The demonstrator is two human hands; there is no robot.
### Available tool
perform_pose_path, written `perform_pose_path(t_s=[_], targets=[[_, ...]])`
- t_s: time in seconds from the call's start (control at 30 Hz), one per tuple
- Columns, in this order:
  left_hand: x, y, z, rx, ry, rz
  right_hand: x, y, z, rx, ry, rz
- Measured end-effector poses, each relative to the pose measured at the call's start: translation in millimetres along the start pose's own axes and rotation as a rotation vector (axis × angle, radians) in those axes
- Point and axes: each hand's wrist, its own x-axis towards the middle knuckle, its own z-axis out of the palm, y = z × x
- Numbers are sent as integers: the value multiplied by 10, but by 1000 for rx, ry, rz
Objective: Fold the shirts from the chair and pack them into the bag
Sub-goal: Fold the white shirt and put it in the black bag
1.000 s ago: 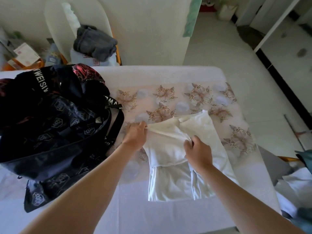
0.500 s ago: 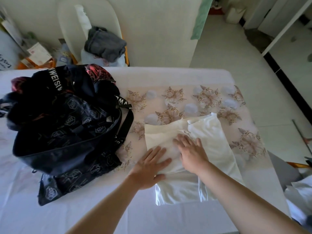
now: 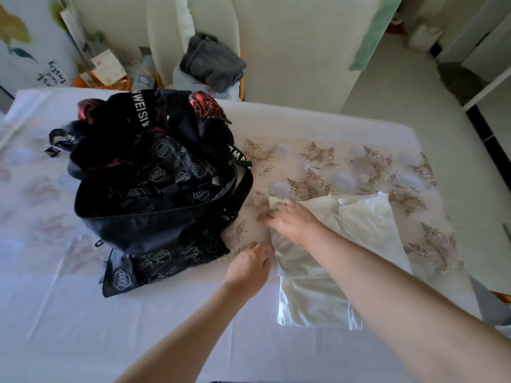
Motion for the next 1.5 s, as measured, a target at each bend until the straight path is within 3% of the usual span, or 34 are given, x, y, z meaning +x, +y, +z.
perform_pose_path(t_s=[0.03,0.23,0.37,0.5,0.6,0.7,0.77,0.83,0.9,1.03,1.13,1.2,1.33,1.5], targets=[[-7,38,-23,-19,-26,-42,12,29,17,-14,-24,35],[11,385,72,-109,-103,-153,-154,273,46,89,204,114],[68,615,110,-144,-191,-238,-586,486,30,356,217,164],[165,1002,38,-94,-309,-246,-1108,799,142,437,278,226],[264,1467,69,-138,-333,-242,-1466,1104,392,451,400,250],[338,2024,264,-356,-405,-244,-1776,1423,576,342,507,283],[344,2332,462,-503,-532,-255,-2016,1540,627,276,375,338],[313,2464,721,-542,-592,-246,-2274,1533,703,208,52,404],[249,2423,985,-477,-483,-208,-2494,1441,897,226,-35,461],[59,2121,1333,18,-137,-36,-2735,1184,1316,531,121,534],[-150,1897,1492,207,-230,111,-2824,906,1464,593,229,501],[-254,1830,1557,301,-269,165,-2826,720,1510,616,240,612],[-340,1826,1593,384,-224,236,-2780,521,1505,953,58,905],[-483,1685,1673,366,-159,376,-2794,576,1439,1142,200,990]])
